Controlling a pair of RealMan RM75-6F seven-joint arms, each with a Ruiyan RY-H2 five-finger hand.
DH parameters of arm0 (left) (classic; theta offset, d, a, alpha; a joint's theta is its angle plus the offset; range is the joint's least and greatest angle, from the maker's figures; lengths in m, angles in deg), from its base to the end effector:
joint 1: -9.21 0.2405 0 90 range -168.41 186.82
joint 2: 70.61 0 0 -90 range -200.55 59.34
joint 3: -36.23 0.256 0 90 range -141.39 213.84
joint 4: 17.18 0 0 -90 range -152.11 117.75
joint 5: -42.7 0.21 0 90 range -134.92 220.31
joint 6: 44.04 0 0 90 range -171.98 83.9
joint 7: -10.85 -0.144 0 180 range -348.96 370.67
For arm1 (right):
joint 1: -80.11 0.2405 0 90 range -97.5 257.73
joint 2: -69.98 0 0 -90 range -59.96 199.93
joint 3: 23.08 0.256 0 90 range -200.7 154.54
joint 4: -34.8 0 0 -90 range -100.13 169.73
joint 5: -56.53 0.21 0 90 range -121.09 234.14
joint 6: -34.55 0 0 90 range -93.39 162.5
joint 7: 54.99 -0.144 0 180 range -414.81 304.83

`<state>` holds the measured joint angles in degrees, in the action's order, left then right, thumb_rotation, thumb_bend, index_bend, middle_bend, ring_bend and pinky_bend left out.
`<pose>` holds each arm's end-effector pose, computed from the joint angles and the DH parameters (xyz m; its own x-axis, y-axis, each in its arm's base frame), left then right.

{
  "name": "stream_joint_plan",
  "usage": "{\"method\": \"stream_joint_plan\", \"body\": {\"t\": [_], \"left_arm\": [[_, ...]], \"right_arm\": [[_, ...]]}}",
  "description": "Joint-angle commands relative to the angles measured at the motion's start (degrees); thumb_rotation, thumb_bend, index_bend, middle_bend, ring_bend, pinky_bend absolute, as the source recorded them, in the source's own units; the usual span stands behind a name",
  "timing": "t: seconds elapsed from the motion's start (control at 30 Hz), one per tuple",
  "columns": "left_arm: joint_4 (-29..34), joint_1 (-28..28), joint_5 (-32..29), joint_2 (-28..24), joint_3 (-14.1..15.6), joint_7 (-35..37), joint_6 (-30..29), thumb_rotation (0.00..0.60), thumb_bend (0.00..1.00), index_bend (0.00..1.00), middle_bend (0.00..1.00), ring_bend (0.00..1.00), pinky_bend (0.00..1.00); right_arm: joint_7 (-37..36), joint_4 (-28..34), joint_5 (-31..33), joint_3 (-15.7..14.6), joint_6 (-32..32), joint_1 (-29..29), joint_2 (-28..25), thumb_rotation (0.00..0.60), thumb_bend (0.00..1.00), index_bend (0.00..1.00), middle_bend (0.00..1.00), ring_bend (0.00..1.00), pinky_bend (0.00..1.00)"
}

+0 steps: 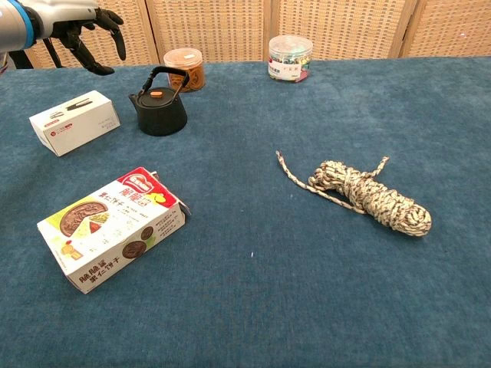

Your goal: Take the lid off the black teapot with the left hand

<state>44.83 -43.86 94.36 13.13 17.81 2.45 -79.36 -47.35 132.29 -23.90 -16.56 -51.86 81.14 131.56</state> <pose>-0.1706 0.4694 0.0608 0.3899 0.2632 0.8824 0.9200 -0.1536 -0.3606 -0.3143 -0.1715 0.1817 0.4670 0.0388 0.8834 -0.8779 0.1402 0.4579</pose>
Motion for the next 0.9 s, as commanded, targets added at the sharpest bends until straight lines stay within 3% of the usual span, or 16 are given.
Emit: {"method": "stream_joint_plan", "body": {"t": [0.03, 0.9], "left_arm": [[-3.7, -2.2, -1.6, 2.9, 0.5, -0.7, 1.3, 0.6, 0.33, 0.45, 0.0, 0.0, 0.0], [-17.2, -7.2, -5.9, 13.5, 1.2, -1.7, 4.2, 0.6, 0.37, 0.47, 0.0, 0.0, 0.0]], "right_arm": [[0.2, 0.0, 0.2, 0.0, 0.1, 0.1, 0.0, 0.6, 0.0, 0.0, 0.0, 0.0, 0.0], [0.3, -0.5, 1.6, 0.2, 0.5, 0.5, 0.2, 0.6, 0.0, 0.0, 0.0, 0.0, 0.0]]}}
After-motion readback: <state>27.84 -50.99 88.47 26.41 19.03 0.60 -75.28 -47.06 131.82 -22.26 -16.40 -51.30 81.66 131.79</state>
